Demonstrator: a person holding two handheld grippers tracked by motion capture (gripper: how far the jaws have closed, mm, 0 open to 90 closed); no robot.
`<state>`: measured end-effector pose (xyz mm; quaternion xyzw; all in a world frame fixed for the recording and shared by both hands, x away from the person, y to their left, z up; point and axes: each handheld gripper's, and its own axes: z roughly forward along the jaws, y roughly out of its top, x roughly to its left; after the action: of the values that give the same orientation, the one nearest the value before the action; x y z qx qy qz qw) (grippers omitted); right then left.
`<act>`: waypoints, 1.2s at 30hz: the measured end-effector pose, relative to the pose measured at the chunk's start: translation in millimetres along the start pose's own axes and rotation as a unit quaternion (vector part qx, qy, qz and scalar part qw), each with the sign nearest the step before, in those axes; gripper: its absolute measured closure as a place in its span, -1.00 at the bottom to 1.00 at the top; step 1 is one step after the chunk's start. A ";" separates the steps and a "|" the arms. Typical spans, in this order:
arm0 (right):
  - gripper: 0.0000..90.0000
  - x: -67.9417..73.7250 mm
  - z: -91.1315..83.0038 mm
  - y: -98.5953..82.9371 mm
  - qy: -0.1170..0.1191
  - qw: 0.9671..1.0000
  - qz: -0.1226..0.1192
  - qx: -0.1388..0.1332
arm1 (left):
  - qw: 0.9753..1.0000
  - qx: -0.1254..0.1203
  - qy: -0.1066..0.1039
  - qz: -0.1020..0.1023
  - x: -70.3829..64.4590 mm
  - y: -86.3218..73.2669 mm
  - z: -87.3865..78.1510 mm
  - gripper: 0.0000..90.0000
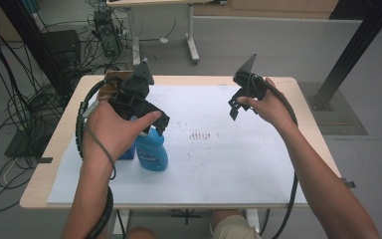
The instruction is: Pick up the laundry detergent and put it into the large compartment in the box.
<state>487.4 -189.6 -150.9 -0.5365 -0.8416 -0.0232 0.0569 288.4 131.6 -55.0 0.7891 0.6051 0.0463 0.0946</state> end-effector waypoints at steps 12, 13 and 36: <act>-0.76 4.5 1.4 1.3 -0.004 1.000 0.002 0.005 | 0.996 -0.016 0.007 0.084 -5.6 5.6 -13.8 -0.89; -0.76 4.5 1.4 1.3 -0.004 1.000 0.002 0.005 | 0.996 -0.016 0.007 0.084 -5.6 5.6 -13.8 -0.89; -0.76 -2.9 -1.8 -2.8 0.004 1.000 0.013 0.002 | 0.948 -0.004 0.067 0.311 -6.5 28.5 -31.1 -0.89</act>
<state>486.2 -193.5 -149.3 -0.5474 -0.8343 -0.0229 0.0613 307.9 121.1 -18.5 0.9329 0.3340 0.1288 0.0382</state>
